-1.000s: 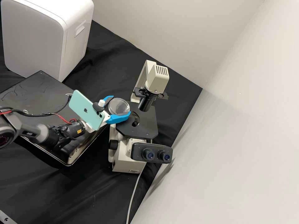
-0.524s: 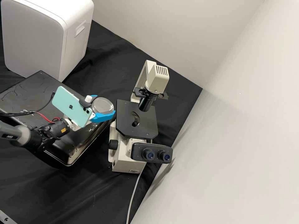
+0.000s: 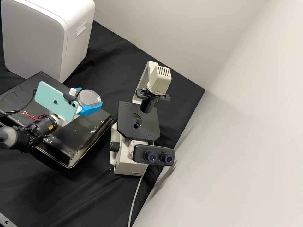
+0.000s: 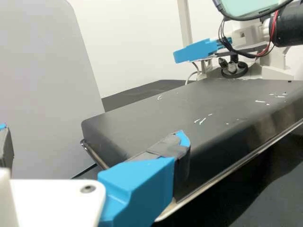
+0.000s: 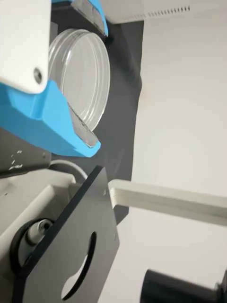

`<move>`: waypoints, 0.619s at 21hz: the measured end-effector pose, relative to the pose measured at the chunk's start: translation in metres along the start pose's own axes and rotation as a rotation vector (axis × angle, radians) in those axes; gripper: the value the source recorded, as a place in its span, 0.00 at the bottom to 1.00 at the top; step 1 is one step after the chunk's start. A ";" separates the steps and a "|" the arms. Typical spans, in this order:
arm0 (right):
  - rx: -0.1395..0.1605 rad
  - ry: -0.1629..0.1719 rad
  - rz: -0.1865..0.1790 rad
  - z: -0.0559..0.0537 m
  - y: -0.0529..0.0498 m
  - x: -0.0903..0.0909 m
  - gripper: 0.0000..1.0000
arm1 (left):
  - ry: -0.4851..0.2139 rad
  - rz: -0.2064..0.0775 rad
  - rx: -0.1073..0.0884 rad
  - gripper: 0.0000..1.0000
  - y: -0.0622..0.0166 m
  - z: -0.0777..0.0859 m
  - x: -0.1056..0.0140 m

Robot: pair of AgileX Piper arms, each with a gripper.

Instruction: Place the petri dish on the bench

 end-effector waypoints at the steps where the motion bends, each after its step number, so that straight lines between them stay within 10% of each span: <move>1: -0.001 0.010 -0.004 -0.002 -0.002 -0.001 0.00 | -0.002 0.000 0.000 1.00 0.0000 0.000 0.000; 13: -0.003 -0.029 -0.071 0.009 -0.023 -0.012 0.00 | -0.024 0.000 -0.001 1.00 0.0001 0.004 -0.002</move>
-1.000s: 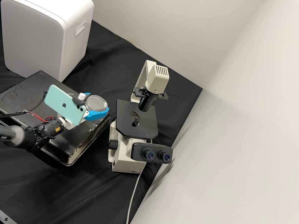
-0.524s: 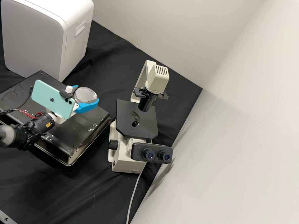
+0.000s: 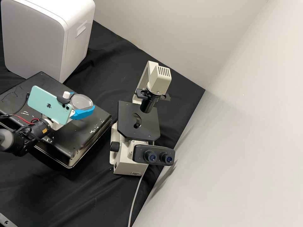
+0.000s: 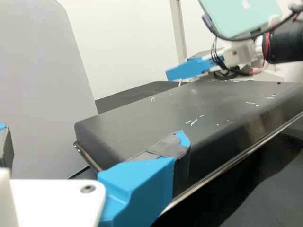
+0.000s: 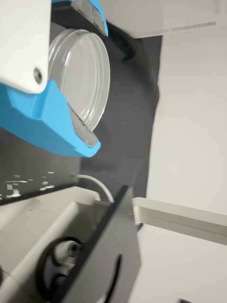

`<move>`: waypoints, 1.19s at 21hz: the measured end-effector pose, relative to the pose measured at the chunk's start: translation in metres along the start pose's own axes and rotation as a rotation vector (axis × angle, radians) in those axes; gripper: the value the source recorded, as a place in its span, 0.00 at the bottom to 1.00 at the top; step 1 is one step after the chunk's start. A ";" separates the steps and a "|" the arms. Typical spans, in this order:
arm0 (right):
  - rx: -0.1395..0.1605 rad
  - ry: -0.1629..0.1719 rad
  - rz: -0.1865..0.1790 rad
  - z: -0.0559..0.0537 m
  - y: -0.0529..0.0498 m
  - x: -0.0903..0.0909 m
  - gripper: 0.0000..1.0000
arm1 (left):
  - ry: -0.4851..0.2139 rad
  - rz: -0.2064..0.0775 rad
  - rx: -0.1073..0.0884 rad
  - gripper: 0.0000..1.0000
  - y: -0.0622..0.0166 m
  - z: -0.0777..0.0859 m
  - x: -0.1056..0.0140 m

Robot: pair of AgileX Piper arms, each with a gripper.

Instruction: Place the petri dish on the bench

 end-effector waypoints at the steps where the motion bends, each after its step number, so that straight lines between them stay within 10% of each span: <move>1: -0.001 -0.015 -0.012 0.004 -0.003 0.000 0.00 | 0.002 0.000 -0.001 1.00 0.0000 0.000 0.000; 10: -0.003 -0.037 -0.014 0.015 -0.010 0.006 0.00 | 0.002 0.000 -0.001 1.00 0.0000 0.000 0.000; 11: -0.003 -0.036 -0.013 0.015 -0.010 0.006 1.00 | 0.002 0.000 -0.001 1.00 0.0000 0.000 0.000; 25: -0.001 -0.034 -0.012 0.013 -0.011 0.006 1.00 | 0.011 0.001 -0.001 1.00 0.0002 -0.002 0.001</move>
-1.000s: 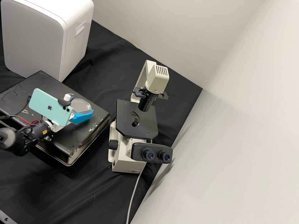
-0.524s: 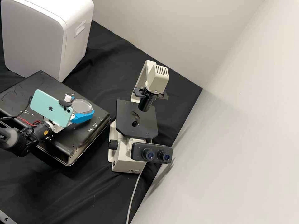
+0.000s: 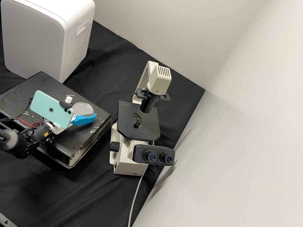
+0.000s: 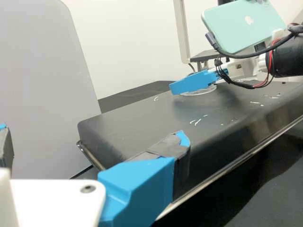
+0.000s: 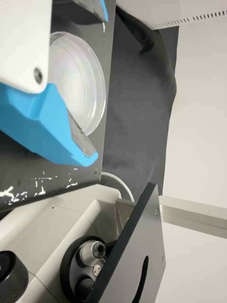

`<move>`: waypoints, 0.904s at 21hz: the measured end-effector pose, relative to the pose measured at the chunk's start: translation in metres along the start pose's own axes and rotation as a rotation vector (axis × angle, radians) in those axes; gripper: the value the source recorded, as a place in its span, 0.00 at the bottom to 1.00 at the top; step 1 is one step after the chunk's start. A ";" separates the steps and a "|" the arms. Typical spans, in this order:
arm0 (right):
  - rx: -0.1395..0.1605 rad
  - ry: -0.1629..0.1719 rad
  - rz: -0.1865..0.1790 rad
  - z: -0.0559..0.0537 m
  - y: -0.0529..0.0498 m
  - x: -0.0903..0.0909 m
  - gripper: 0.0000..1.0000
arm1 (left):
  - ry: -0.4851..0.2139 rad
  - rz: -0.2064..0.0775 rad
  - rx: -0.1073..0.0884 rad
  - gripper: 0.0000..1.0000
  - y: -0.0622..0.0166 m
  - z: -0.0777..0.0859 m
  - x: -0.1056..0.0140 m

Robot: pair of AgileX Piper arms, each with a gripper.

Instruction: Place the petri dish on the bench

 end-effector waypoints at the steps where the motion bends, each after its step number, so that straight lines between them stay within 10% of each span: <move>1: 0.000 0.001 -0.001 0.000 0.000 0.000 1.00 | 0.000 0.000 0.000 1.00 0.0000 0.000 0.000; 13: 0.001 0.018 0.026 -0.002 0.004 -0.012 1.00 | -0.009 0.024 0.024 1.00 0.0057 0.001 -0.005; 19: 0.000 0.090 0.091 -0.007 0.008 -0.036 1.00 | -0.013 0.062 -0.009 1.00 0.0131 0.000 -0.008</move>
